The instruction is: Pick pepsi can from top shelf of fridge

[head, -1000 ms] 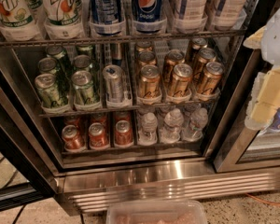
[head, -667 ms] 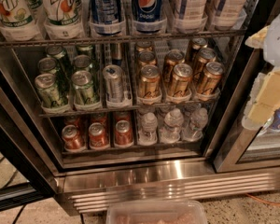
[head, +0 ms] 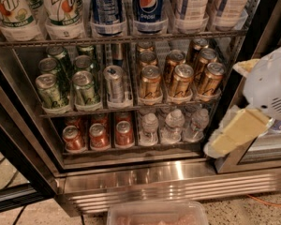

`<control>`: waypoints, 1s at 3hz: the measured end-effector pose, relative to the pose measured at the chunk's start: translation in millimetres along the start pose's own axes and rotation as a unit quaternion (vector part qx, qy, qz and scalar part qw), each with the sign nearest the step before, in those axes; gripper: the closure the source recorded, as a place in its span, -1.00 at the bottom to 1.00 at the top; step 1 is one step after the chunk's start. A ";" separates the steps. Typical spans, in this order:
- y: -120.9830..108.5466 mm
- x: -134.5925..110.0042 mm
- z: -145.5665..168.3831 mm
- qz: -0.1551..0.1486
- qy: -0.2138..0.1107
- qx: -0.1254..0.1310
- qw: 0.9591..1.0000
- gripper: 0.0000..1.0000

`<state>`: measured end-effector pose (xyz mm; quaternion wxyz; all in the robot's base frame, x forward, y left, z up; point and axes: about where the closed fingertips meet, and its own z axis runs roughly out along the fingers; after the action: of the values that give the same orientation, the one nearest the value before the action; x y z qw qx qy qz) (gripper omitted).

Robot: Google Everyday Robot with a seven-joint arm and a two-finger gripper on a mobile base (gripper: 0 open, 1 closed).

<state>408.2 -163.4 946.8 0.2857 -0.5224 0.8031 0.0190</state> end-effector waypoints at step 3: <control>2.8 -40.2 19.7 -0.003 -0.076 0.019 0.997 -1.00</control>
Offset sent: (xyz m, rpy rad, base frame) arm 0.0109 0.0072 0.0033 0.0492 -0.0497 -0.0244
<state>426.2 -122.4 948.8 0.3563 -0.5161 0.7777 0.0428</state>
